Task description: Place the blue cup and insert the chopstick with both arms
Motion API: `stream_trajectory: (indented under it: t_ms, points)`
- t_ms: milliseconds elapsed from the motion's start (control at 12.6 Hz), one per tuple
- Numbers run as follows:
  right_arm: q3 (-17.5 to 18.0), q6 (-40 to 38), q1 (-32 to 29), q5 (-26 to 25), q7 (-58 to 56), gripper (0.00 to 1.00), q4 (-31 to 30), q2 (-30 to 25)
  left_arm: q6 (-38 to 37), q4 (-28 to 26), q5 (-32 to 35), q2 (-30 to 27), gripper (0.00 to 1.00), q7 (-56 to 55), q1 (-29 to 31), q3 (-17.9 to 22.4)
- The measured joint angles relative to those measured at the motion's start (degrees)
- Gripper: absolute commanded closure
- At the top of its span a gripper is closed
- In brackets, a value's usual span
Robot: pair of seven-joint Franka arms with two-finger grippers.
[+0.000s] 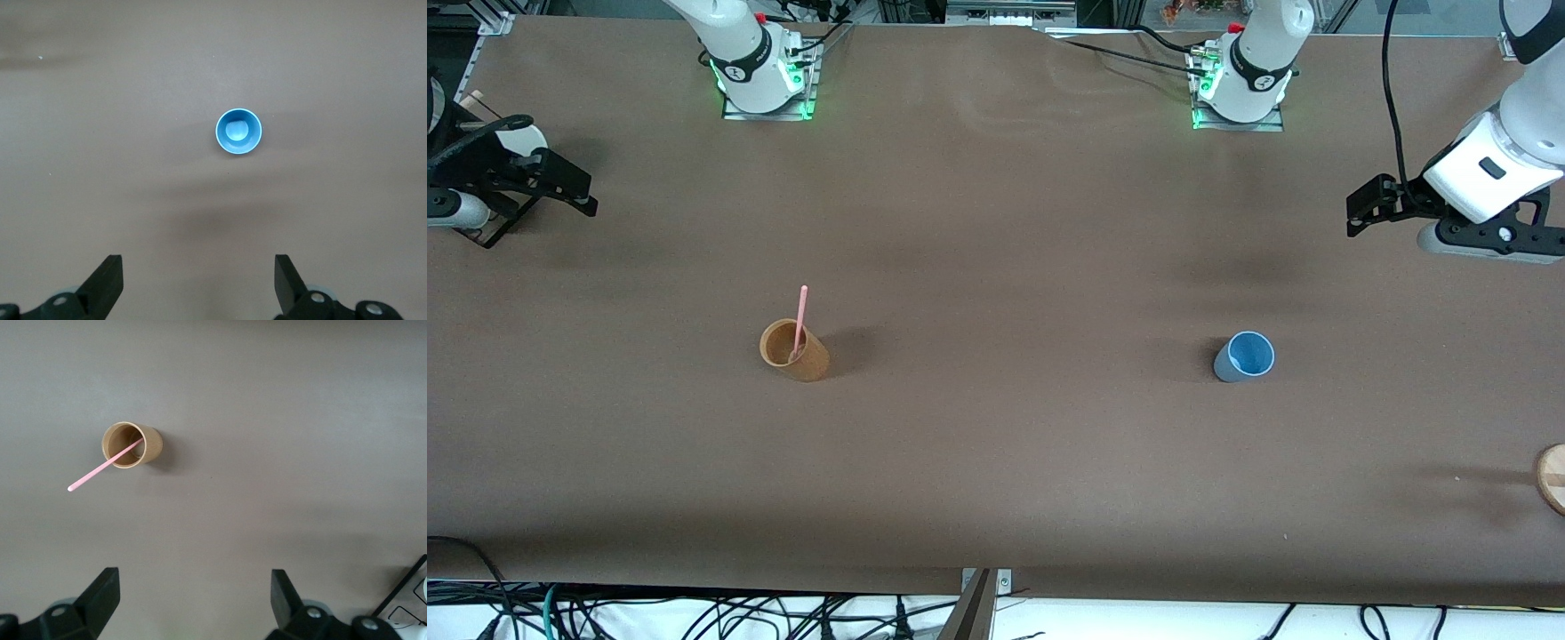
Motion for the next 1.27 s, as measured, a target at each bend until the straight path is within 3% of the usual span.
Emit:
stream_trajectory:
  t_ms: [1034,1273]
  points:
    - [0.00,0.20,0.00,-0.01,0.00,0.00,-0.01,0.02,-0.02,0.03,0.00,3.00,0.00,0.02,0.01,0.09]
    - [0.00,0.19,0.01,-0.01,-0.01,0.00,-0.28,0.50,2.14,-0.03,0.00,6.07,0.00,0.03,0.86,0.38]
